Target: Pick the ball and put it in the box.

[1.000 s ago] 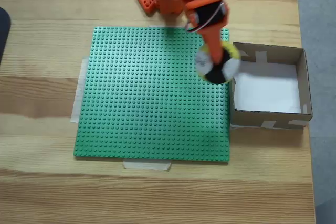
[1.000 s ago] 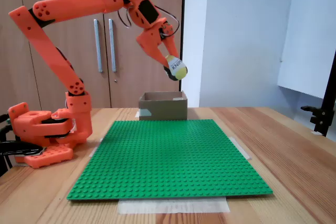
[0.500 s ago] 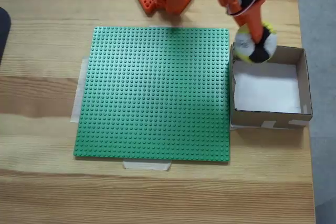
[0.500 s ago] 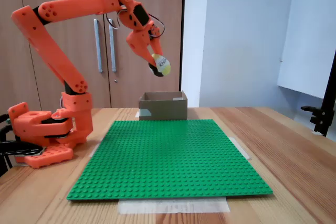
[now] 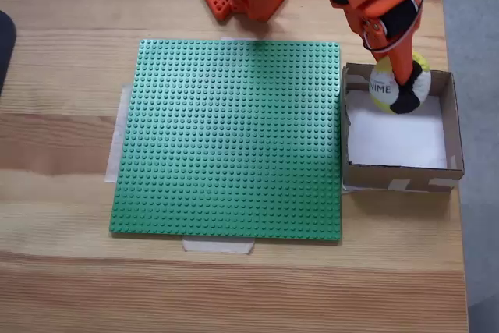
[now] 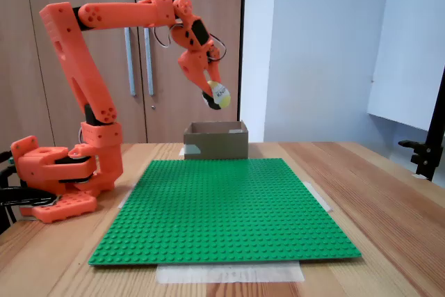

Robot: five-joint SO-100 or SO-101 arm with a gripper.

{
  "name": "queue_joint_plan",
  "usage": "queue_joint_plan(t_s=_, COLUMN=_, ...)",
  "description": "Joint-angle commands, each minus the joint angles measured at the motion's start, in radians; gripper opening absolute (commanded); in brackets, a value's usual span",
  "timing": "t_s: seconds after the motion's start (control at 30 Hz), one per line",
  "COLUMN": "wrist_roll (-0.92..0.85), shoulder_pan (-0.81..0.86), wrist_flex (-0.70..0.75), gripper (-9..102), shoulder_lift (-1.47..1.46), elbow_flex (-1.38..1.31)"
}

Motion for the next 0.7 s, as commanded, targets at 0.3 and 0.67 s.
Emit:
queue_joint_plan(t_s=0.3, wrist_roll=0.008, shoulder_pan=-0.032, wrist_flex=-0.017, gripper=-1, shoulder_lift=-0.156, elbow_flex=-0.121)
queue_joint_plan(t_s=0.67, wrist_roll=0.014, shoulder_pan=-0.054, wrist_flex=-0.017, gripper=-1, shoulder_lift=-0.261, elbow_flex=-0.14)
